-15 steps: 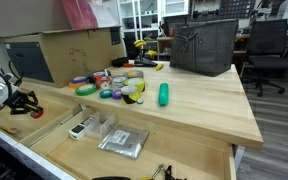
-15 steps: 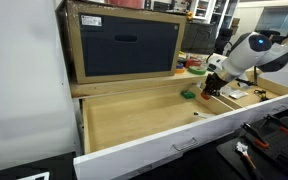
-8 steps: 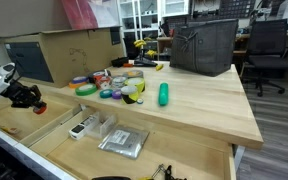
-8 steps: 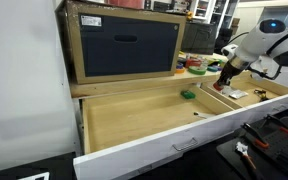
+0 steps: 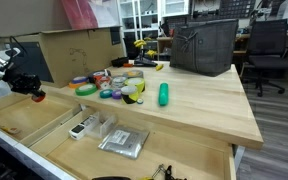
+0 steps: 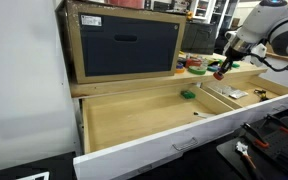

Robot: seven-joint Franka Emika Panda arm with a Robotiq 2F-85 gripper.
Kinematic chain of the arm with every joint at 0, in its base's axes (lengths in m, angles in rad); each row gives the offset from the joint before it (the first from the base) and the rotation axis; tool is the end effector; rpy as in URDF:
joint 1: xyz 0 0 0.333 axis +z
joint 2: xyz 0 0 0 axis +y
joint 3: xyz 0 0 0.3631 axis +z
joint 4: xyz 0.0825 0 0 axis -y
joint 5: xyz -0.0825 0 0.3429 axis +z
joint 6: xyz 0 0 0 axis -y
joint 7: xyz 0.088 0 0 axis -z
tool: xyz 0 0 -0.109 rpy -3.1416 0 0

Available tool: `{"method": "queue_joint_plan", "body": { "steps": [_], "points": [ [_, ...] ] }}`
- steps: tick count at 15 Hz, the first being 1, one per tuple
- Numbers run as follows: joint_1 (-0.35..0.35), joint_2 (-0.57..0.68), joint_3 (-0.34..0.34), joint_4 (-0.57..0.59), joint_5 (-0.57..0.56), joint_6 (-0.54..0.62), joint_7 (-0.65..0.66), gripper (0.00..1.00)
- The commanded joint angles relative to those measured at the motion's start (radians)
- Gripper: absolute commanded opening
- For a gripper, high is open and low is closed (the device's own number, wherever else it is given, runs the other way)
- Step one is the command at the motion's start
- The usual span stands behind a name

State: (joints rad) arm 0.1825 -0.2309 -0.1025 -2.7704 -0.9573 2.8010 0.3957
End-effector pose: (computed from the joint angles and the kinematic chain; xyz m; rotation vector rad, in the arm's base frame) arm 0.3521 0.0664 0.3762 2.6660 0.7597 0.4664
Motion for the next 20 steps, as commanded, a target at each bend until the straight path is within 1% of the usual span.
{"method": "queue_joint_plan", "body": {
  "steps": [1,3,4,6,7,9,12,15,18,20],
  "points": [
    [0.074,-0.171,-0.062,-0.032,0.274,-0.118,-0.23,0.04],
    [0.116,-0.215,-0.085,0.017,0.411,-0.233,-0.32,0.04],
    [0.033,-0.233,-0.006,0.042,0.527,-0.275,-0.407,0.04],
    [0.002,-0.258,0.002,0.116,0.647,-0.388,-0.485,0.04],
    [-0.023,-0.257,0.013,0.157,0.681,-0.431,-0.499,0.04],
    [-0.066,-0.25,0.041,0.229,0.714,-0.501,-0.494,0.04],
    [-0.114,-0.233,0.088,0.303,0.71,-0.549,-0.452,0.04],
    [-0.127,-0.201,0.131,0.365,0.715,-0.598,-0.425,0.04],
    [-0.107,-0.124,0.145,0.46,0.77,-0.683,-0.436,0.04],
    [-0.111,-0.093,0.165,0.499,0.776,-0.7,-0.417,0.04]
  ]
}}
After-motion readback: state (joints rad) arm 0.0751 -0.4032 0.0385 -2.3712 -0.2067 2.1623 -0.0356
